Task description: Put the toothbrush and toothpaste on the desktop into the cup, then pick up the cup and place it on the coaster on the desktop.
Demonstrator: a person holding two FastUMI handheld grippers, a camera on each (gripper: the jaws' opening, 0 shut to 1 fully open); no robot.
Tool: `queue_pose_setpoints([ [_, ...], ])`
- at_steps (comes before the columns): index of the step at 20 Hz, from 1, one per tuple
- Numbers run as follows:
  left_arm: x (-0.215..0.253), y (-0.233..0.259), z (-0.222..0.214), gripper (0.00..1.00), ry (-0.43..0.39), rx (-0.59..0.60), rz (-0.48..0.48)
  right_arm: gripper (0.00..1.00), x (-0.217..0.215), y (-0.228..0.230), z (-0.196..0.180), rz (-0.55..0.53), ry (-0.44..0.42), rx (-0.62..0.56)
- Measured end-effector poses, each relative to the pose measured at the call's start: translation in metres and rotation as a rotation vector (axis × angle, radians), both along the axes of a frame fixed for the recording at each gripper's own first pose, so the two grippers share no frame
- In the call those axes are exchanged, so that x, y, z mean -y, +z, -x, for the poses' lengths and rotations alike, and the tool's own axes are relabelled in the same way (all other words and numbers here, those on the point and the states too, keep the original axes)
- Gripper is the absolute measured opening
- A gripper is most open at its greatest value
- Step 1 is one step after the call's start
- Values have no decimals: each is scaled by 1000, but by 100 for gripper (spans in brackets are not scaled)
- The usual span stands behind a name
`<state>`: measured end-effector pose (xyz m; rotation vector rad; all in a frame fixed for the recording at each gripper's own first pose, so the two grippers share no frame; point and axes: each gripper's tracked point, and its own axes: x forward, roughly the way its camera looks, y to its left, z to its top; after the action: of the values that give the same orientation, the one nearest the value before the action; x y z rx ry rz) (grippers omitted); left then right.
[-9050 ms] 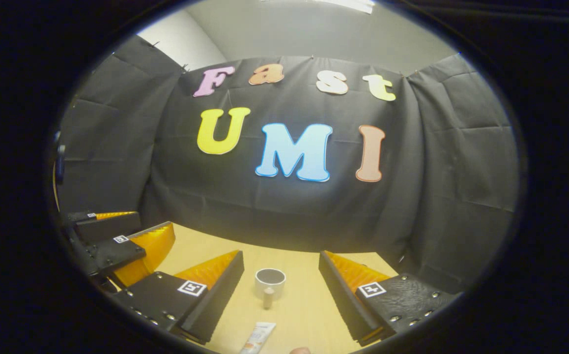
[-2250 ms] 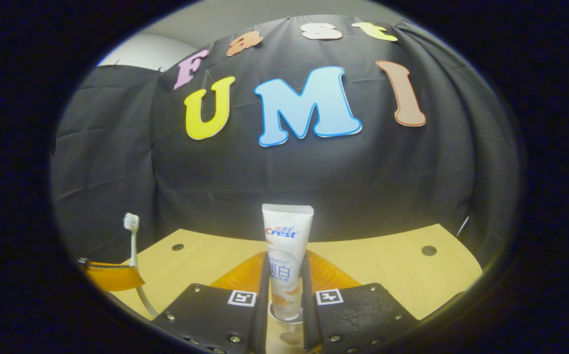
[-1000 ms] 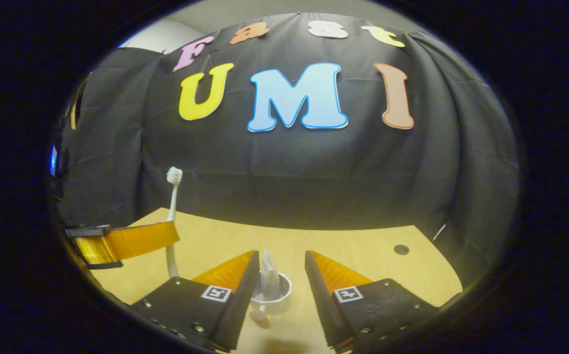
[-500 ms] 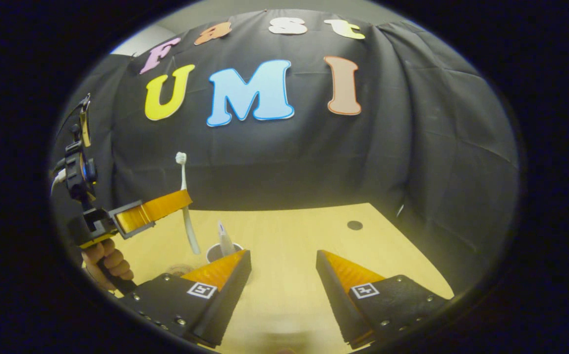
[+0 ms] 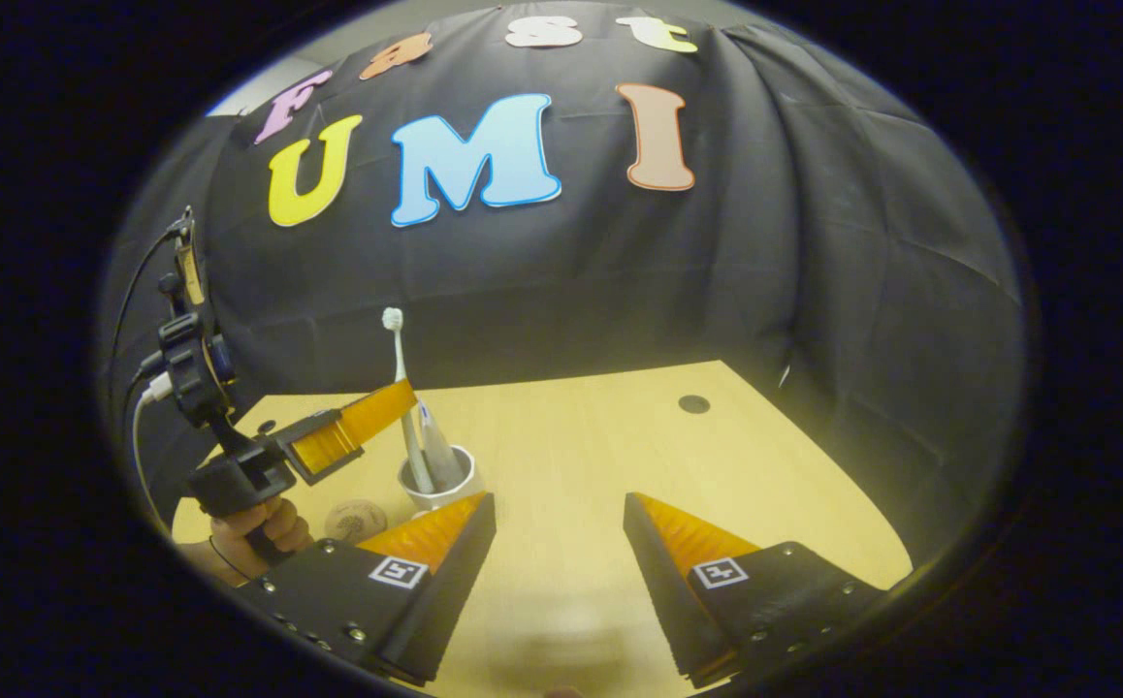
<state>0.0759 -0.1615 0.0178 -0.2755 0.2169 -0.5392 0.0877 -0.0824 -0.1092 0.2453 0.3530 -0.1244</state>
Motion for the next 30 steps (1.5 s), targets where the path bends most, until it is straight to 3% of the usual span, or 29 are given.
queue_pose_setpoints([
  [6,-6,-11,3,16,17,23,-41,84,-8,1,-3,-25,18,-5],
  [7,-6,-12,5,24,16,18,-45,84,-8,1,-2,-24,20,-7],
  [8,-6,-12,5,18,13,16,-43,84,-8,1,-1,-24,21,-8],
  [9,-5,-11,6,29,2,14,-40,84,-9,2,-1,-25,22,-8],
  [11,-1,-13,12,36,-23,1,-44,84,-10,3,1,-26,22,-9],
  [14,-7,-15,15,34,-15,-18,-69,84,-16,7,1,-35,28,-5],
  [18,-28,3,24,55,38,4,-99,84,-25,15,5,-16,52,12],
  [19,-34,9,31,52,50,3,-108,84,-32,17,6,-16,75,16],
  [21,-46,19,42,76,79,-1,-113,84,-39,20,7,-14,89,14],
  [22,-53,25,50,82,94,-3,-108,84,-43,20,9,-13,97,12],
  [24,-67,36,64,83,125,-7,-107,84,-56,18,11,-24,128,-1],
  [26,-79,48,80,87,150,-9,-102,95,-66,19,12,-32,156,-6],
  [30,-108,68,106,87,212,-10,-109,95,-92,24,11,-33,208,-10],
])
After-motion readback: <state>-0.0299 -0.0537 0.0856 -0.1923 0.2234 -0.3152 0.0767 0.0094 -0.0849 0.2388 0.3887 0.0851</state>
